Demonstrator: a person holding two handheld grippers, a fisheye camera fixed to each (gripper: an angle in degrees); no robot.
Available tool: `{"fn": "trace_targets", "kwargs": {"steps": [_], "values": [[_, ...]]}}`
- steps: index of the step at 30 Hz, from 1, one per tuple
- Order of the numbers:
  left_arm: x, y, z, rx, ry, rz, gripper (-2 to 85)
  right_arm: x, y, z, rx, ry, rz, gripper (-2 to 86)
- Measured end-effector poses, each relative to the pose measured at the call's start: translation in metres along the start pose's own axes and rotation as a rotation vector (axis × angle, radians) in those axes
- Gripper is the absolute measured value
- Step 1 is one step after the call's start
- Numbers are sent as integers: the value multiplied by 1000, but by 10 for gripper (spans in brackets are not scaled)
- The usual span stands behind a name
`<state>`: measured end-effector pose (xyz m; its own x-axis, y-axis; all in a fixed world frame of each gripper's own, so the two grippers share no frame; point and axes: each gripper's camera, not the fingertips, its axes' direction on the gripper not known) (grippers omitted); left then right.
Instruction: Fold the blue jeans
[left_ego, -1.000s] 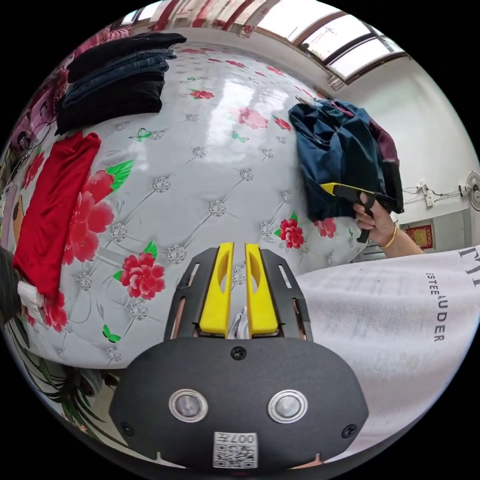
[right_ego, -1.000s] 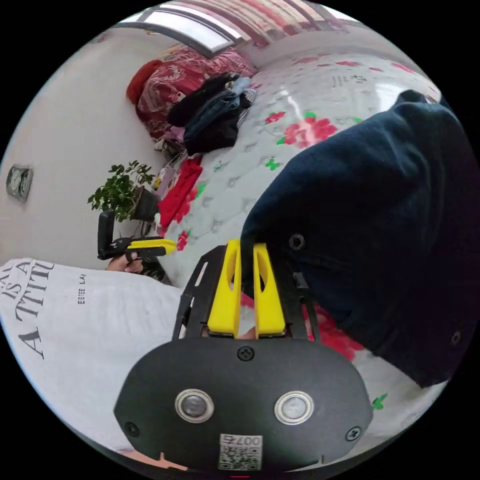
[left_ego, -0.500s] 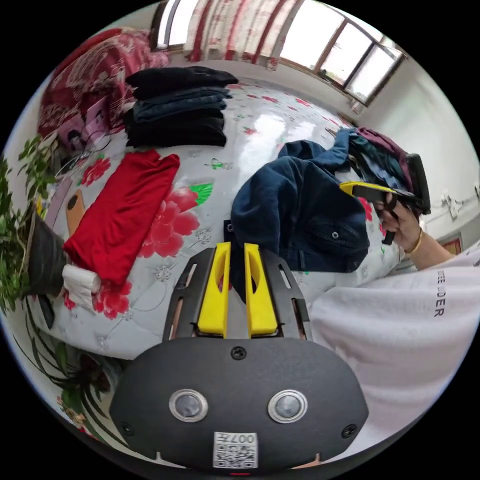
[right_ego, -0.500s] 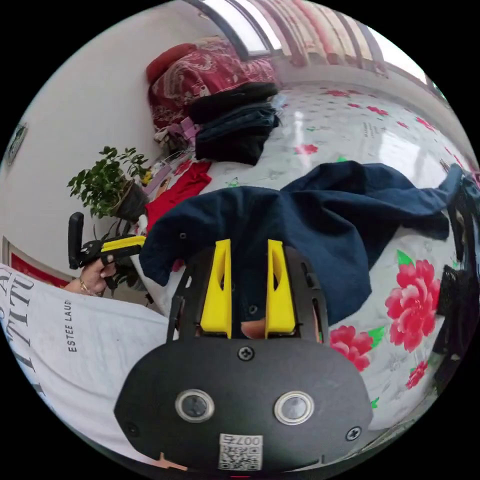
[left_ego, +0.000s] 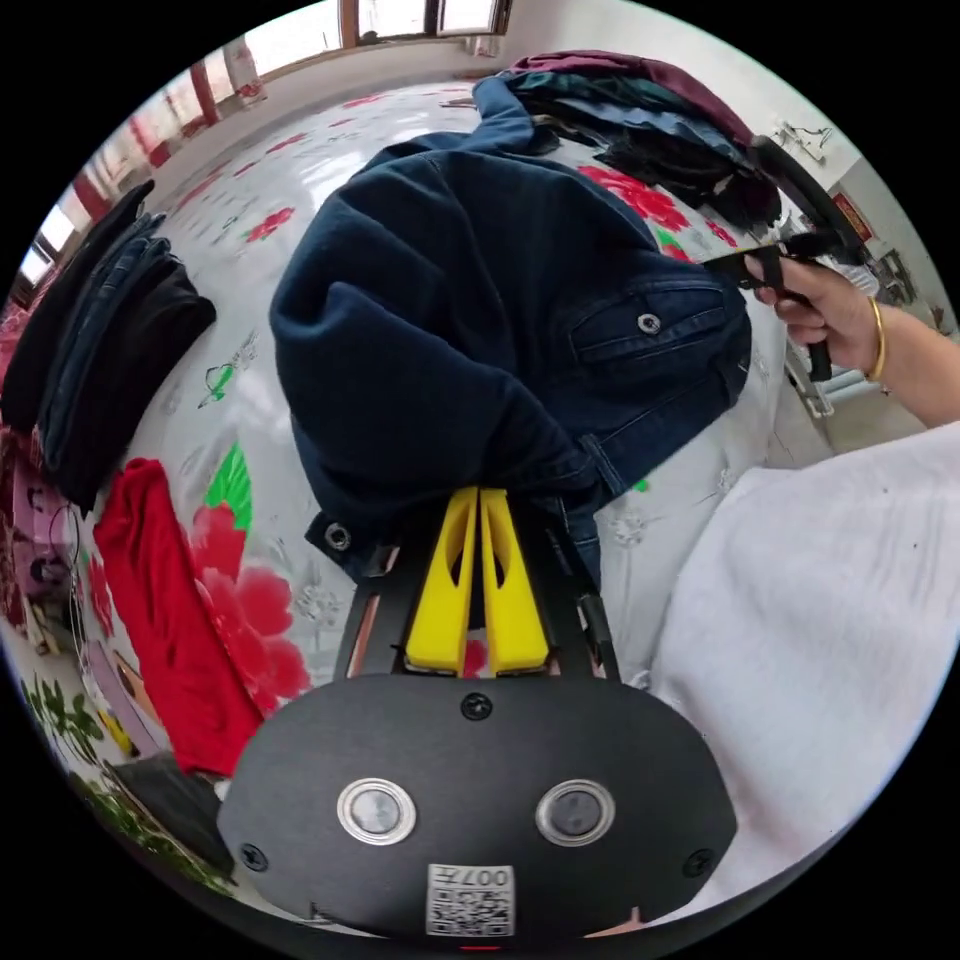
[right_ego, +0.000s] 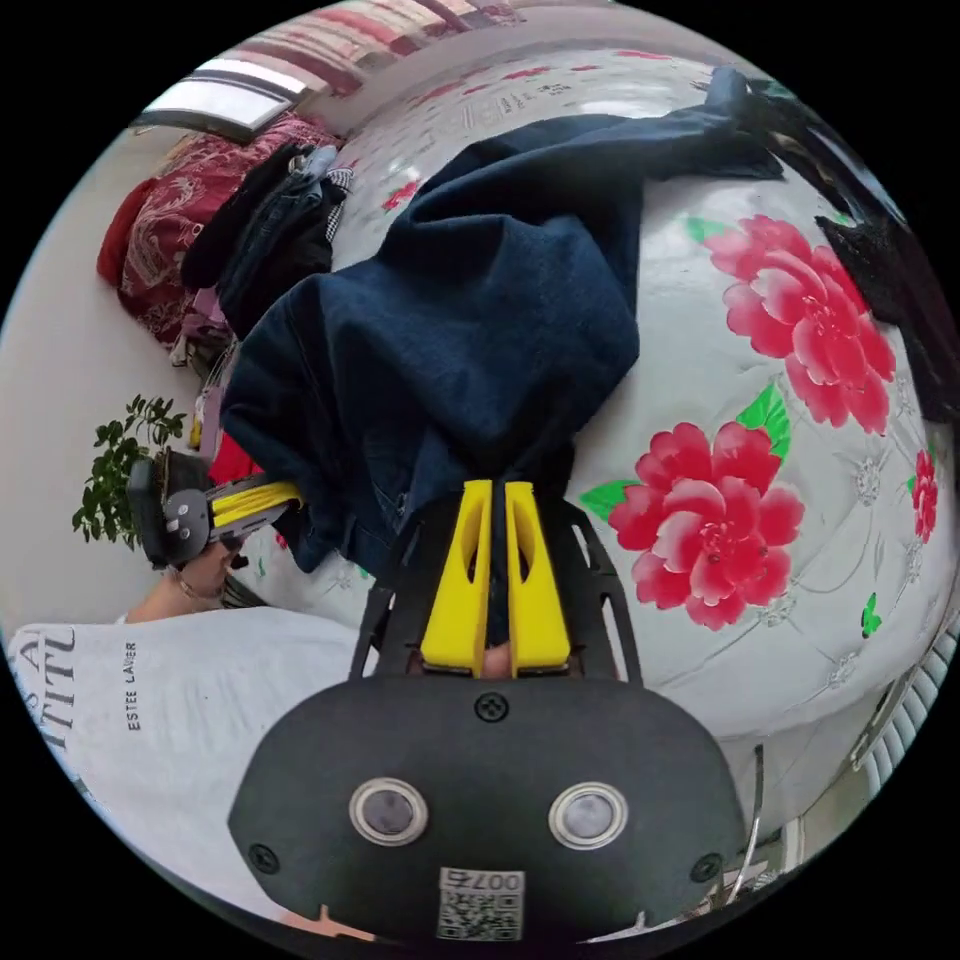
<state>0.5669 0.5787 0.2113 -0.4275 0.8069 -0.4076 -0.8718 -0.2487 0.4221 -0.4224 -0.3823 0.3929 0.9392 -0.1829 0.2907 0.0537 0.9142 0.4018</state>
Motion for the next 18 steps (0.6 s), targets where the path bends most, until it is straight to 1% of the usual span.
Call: {"fn": "trace_targets", "kwargs": {"steps": [2, 4, 5, 6, 7, 8, 9, 10, 11, 13, 14, 16, 18], "values": [[-31, -7, -3, -33, -90, 5, -8, -36, -3, 9, -65, -38, -134, 7], [-90, -18, -27, -42, -288, -40, -9, -77, -5, 12, -96, -167, -253, 3], [-109, -21, -41, -16, -319, -76, -9, -110, -6, 11, -103, -298, -341, 1], [-143, -22, -79, 72, -368, -159, -9, -147, -6, 7, -104, -399, -451, 1], [-174, -19, -123, 176, -414, -251, -9, -167, -4, 4, -109, -429, -513, 2], [-188, -16, -144, 228, -436, -300, -9, -203, 0, 0, -133, -452, -650, 3], [-210, -5, -184, 328, -464, -403, -8, -231, 4, -3, -179, -437, -768, 7], [-226, 9, -213, 404, -476, -492, -7, -240, 6, -4, -204, -430, -806, 9], [-231, 16, -223, 428, -475, -523, -6, -248, 7, -5, -237, -401, -841, 14], [-235, 47, -230, 438, -429, -601, 1, -236, 6, -7, -250, -396, -824, 24], [-232, 56, -226, 432, -409, -610, 4, -216, 3, -12, -234, -418, -759, 30], [-200, 100, -195, 392, -327, -622, 46, -174, -5, -28, -163, -427, -618, 39], [-165, 143, -163, 349, -257, -674, 68, -97, -10, -61, -9, -412, -350, 48]]}}
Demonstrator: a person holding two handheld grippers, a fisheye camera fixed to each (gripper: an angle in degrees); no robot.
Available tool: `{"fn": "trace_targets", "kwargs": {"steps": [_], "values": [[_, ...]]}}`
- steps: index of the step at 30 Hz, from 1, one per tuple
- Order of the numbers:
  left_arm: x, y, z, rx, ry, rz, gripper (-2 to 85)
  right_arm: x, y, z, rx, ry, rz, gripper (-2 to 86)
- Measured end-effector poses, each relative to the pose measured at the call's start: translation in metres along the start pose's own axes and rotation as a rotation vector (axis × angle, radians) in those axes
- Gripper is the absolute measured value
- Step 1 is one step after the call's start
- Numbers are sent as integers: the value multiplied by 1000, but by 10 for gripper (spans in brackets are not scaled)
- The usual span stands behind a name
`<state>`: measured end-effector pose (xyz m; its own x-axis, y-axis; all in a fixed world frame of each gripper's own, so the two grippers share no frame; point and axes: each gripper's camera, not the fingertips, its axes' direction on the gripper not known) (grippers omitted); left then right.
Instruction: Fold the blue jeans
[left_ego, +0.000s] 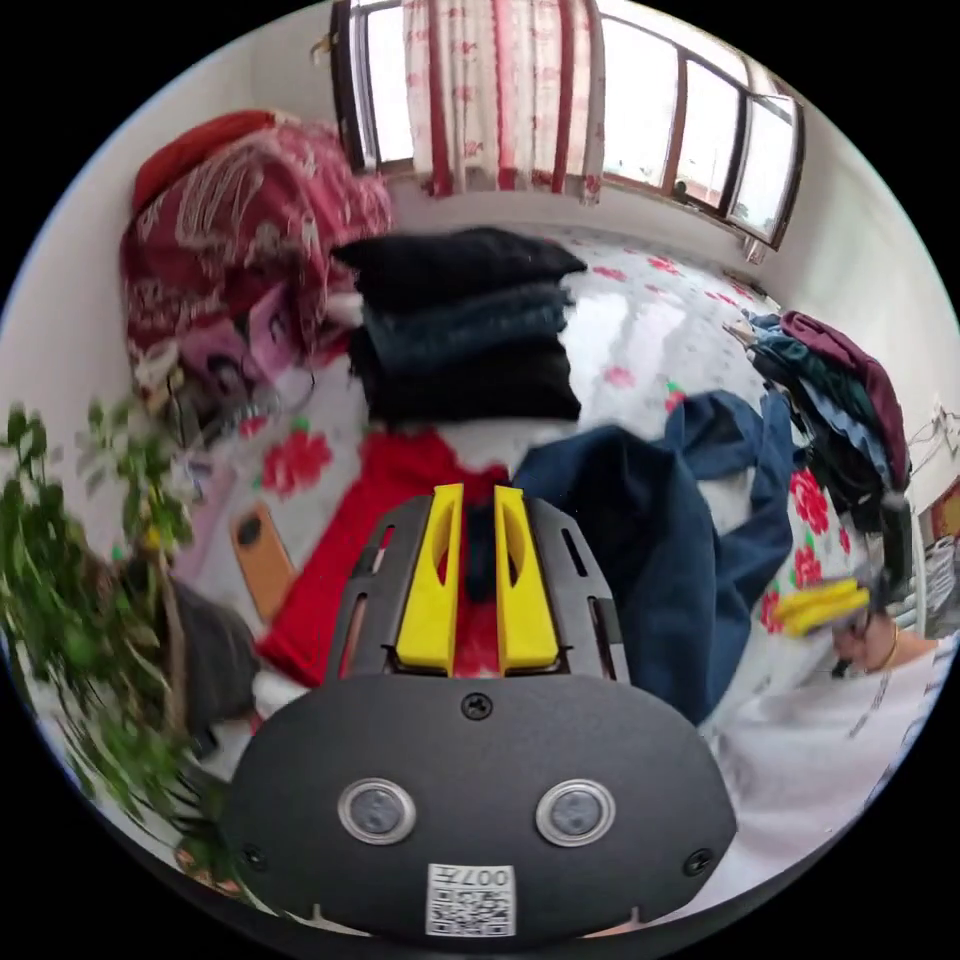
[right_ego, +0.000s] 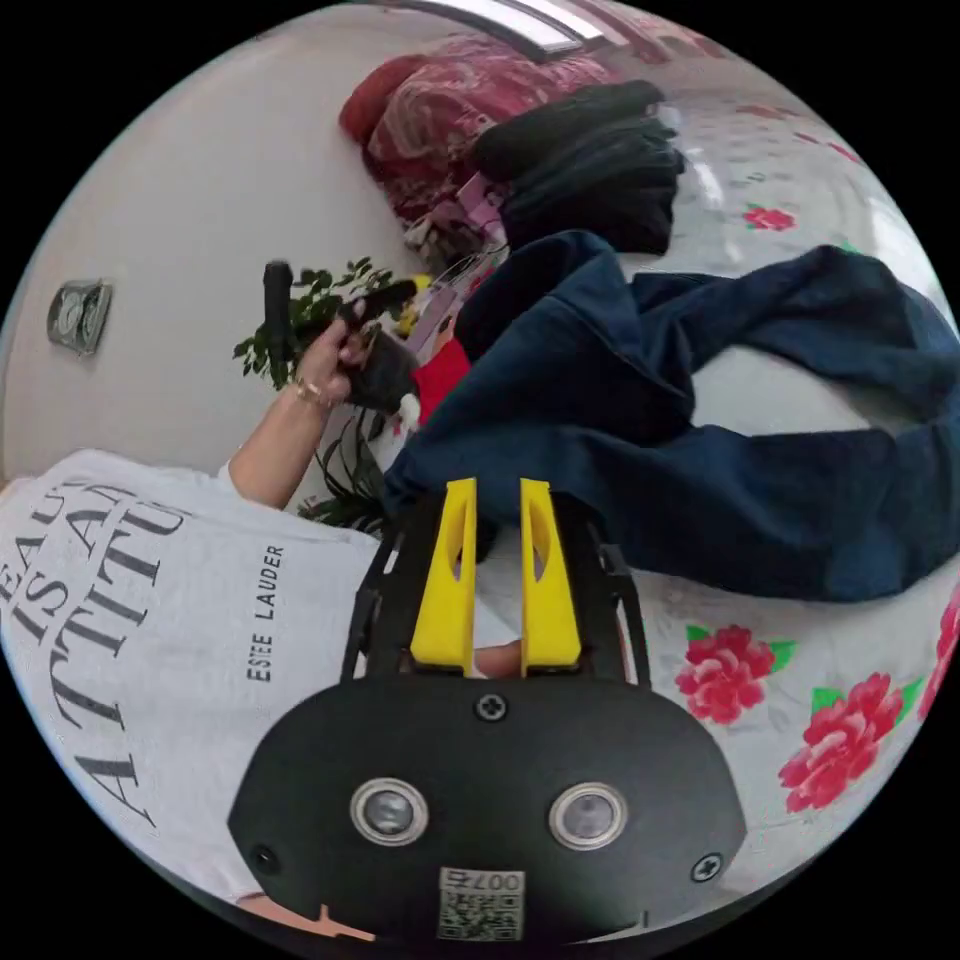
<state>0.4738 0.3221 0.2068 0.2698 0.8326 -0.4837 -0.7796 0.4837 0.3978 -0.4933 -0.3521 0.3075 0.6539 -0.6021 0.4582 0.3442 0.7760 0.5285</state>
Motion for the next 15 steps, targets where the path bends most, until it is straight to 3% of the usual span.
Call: {"fn": "trace_targets", "kwargs": {"steps": [3, 7, 10, 13, 14, 15], "values": [[4, 111, 9, -155, 94, -174, 97, 68, 36, -83, 236, 98, 281, 62], [22, 198, -2, -251, 195, -355, 117, 123, 54, -155, 363, 267, 456, 77], [45, 205, -1, -249, 199, -346, 124, 151, 41, -185, 390, 303, 507, 84], [67, 200, 35, -391, 219, -317, 110, 170, 18, -193, 368, 363, 549, 81], [73, 200, 42, -422, 202, -307, 104, 178, 13, -192, 360, 357, 591, 78], [86, 195, 40, -408, 67, -252, 40, 186, 9, -190, 355, 330, 628, 72]]}}
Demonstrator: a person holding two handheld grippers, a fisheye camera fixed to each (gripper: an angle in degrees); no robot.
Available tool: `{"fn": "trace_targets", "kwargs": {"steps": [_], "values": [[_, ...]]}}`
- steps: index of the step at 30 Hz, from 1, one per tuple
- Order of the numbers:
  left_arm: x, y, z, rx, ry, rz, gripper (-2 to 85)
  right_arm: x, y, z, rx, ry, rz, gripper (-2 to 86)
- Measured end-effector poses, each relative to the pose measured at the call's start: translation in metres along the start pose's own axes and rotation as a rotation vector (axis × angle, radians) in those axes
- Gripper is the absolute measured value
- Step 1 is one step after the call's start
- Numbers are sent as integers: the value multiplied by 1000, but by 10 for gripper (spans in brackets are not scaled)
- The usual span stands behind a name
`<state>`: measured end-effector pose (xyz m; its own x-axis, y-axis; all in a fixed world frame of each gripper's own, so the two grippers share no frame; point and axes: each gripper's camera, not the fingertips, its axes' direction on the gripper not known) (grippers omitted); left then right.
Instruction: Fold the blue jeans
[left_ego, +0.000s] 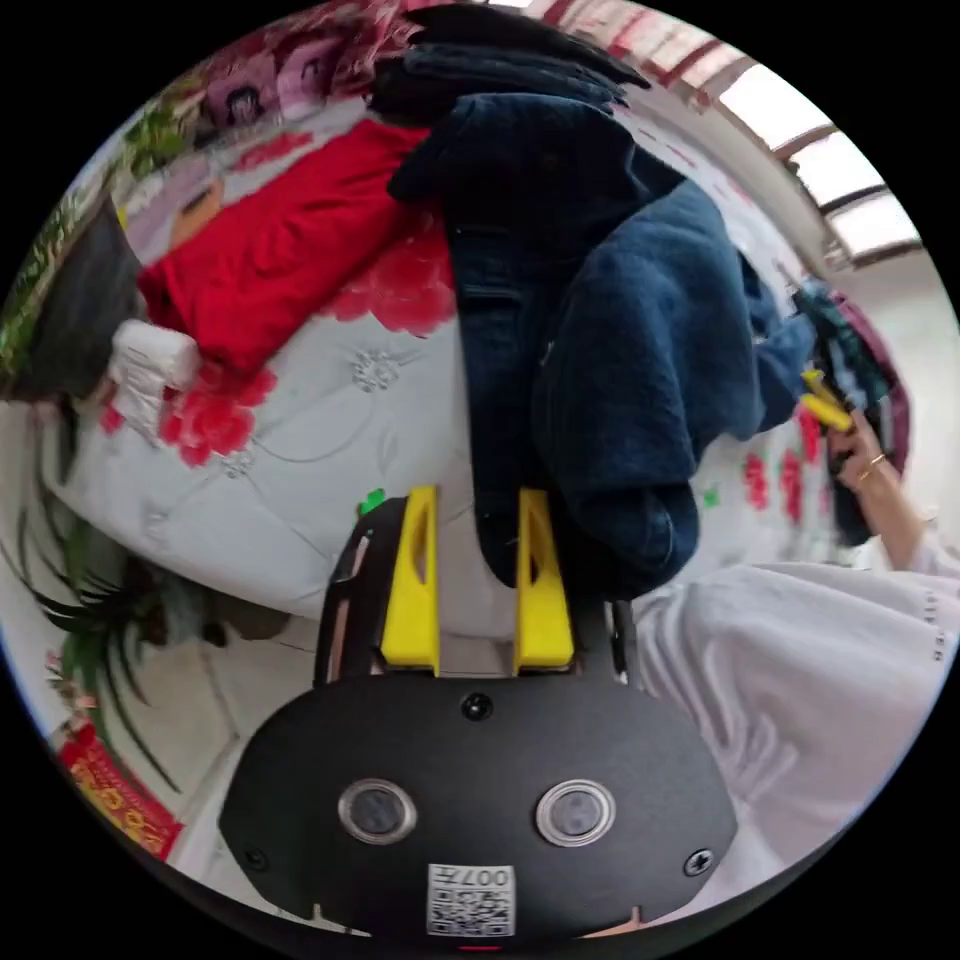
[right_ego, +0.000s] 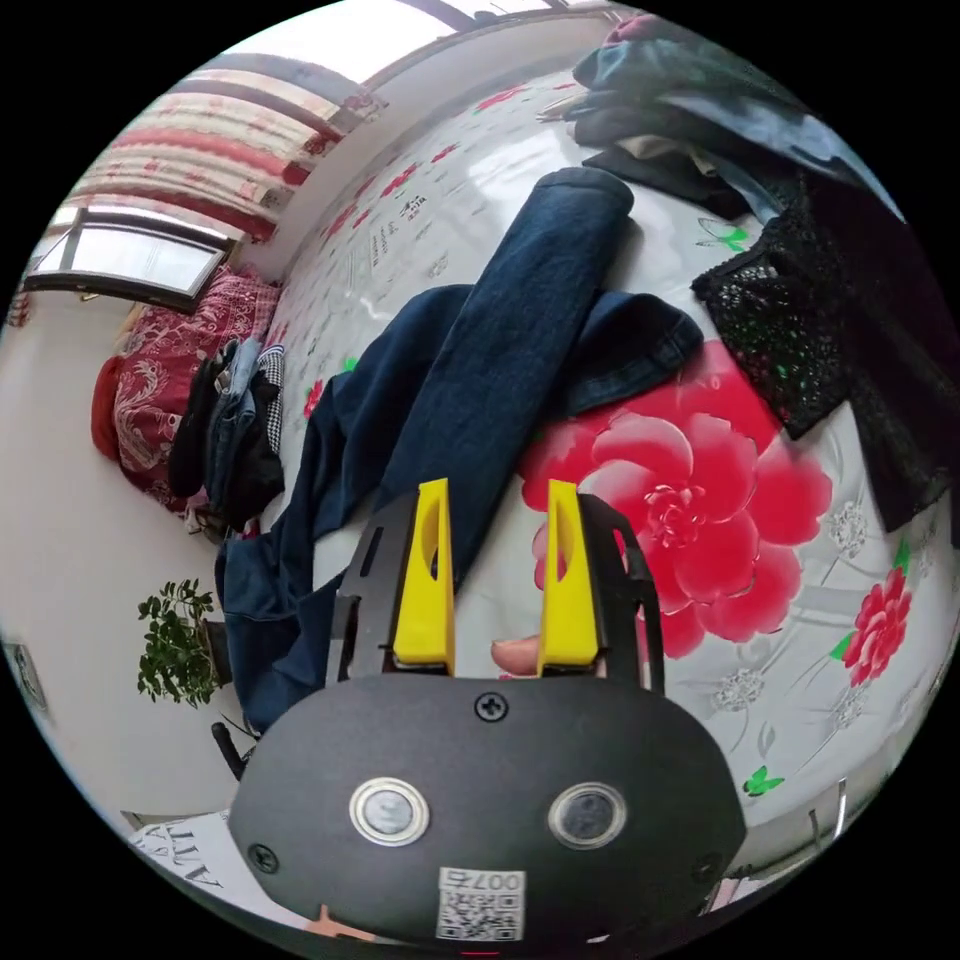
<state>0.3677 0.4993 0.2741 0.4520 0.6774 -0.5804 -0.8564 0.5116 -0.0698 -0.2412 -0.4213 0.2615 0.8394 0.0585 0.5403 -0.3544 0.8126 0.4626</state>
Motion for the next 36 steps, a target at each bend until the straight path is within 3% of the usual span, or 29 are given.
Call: {"fn": "trace_targets", "kwargs": {"steps": [2, 5, 10, 12, 16, 22, 25, 29, 32, 36], "values": [[23, -4, 2, -5, -78, 90, 2, -1, 0, -6, 57, 30, 58, 51], [38, -10, -7, -8, -97, 83, -7, 0, -2, -9, 5, -178, 76, 18], [17, 1, -100, 286, 1, -85, -9, -18, 16, -79, 155, -448, -15, 1], [6, 11, -142, 405, -25, -127, -9, -43, 43, -151, 317, -549, -156, -1], [-12, 35, -218, 579, -43, -155, -9, -94, 97, -269, 488, -485, -385, -1], [-6, 97, -295, 834, -154, -177, -10, -182, 183, -389, 605, -109, -654, 6], [-16, 107, -302, 809, -243, -176, -10, -213, 183, -372, 509, 156, -692, 18], [-46, 94, -240, 556, -188, -268, -10, -193, 118, -251, 84, 347, -602, 51], [-59, 106, -183, 422, -46, -347, -10, -146, 118, -194, -59, 269, -513, 77], [-58, 139, -157, 378, -7, -372, -10, -65, 156, -208, 53, 164, -311, 92]]}}
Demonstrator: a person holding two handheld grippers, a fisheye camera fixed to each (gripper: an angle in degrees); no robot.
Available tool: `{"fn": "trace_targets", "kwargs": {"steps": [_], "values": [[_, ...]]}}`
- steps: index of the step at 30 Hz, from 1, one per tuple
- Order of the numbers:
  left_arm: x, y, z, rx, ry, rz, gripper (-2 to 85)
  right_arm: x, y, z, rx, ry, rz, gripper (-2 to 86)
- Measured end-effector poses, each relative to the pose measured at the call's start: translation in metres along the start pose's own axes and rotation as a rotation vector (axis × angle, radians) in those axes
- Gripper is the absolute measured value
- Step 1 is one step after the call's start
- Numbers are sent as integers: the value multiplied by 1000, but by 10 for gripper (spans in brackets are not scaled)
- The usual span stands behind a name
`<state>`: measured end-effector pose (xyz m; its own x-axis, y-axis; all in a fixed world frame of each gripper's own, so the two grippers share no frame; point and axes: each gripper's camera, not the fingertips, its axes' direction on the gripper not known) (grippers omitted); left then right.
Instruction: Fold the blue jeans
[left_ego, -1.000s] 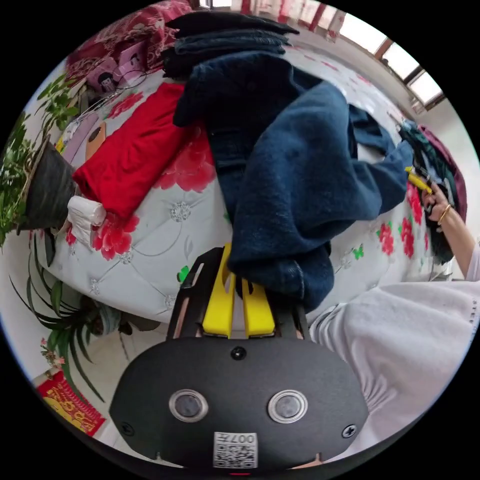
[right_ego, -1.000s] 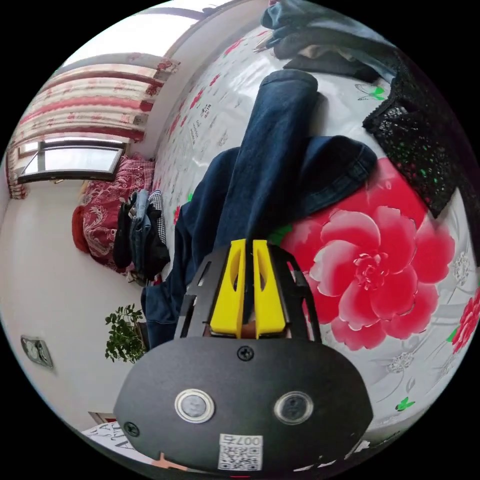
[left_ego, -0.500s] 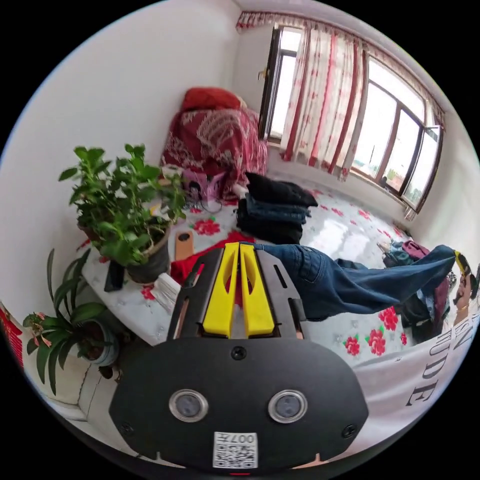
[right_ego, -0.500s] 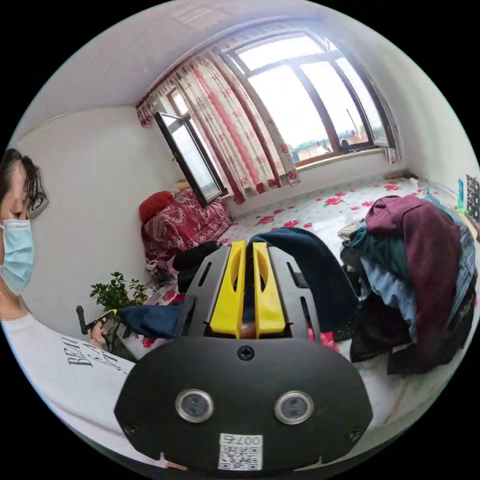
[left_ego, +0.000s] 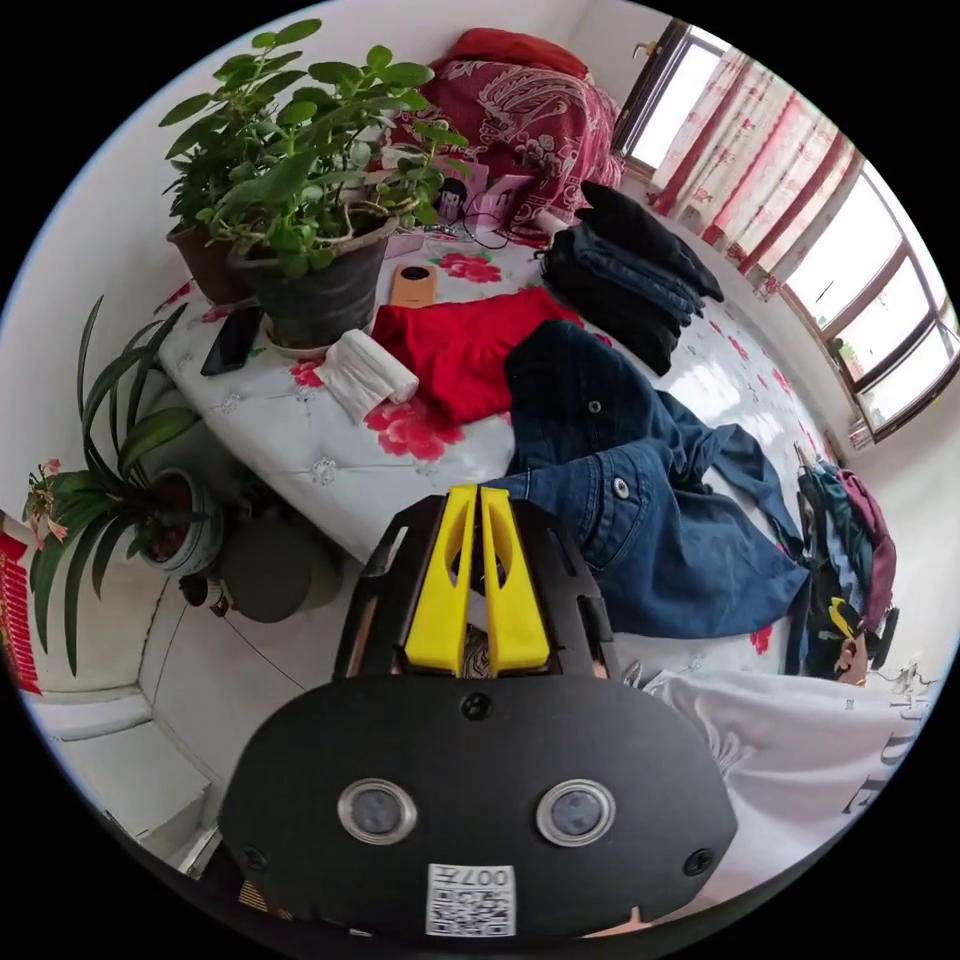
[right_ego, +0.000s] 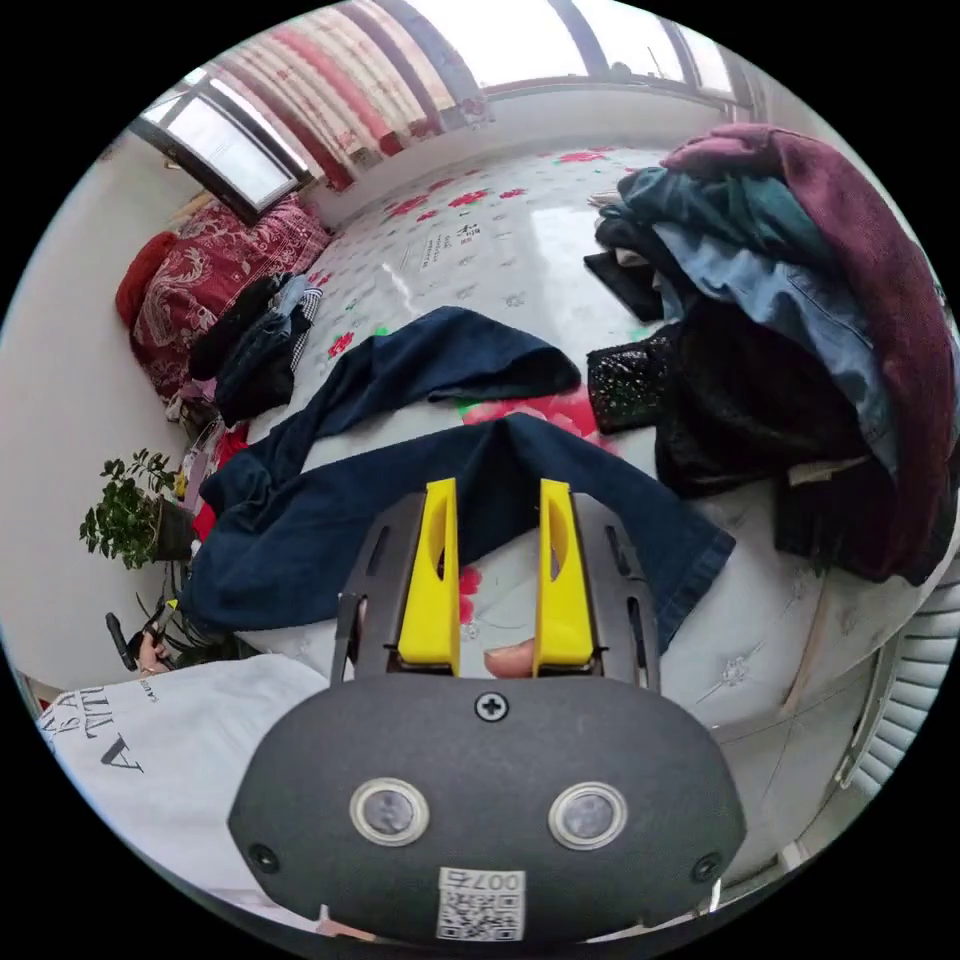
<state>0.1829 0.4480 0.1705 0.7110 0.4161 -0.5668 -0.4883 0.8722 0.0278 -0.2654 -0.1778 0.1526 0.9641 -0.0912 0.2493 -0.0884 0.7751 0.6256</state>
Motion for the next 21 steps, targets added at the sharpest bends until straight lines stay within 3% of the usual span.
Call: {"fn": "trace_targets", "kwargs": {"steps": [6, 10, 14, 16, 19, 21], "values": [[-13, -2, -15, 31, 65, -22, -10, 94, 48, -16, 0, 58, 256, 110], [-6, -16, -21, 56, 73, -25, -10, 87, 53, -11, -70, 115, 186, 114], [-6, -33, -27, 73, 109, -30, -10, 87, 44, 26, -258, 191, 131, 91], [-7, -46, -36, 93, 145, -34, -10, 87, 37, 19, -224, 273, 101, 71], [-6, -65, -55, 119, 168, 0, -10, 83, 17, -41, -85, 181, 43, 47], [-10, -77, -72, 146, 175, 15, -10, 83, -2, -123, 60, -102, -22, 38]]}}
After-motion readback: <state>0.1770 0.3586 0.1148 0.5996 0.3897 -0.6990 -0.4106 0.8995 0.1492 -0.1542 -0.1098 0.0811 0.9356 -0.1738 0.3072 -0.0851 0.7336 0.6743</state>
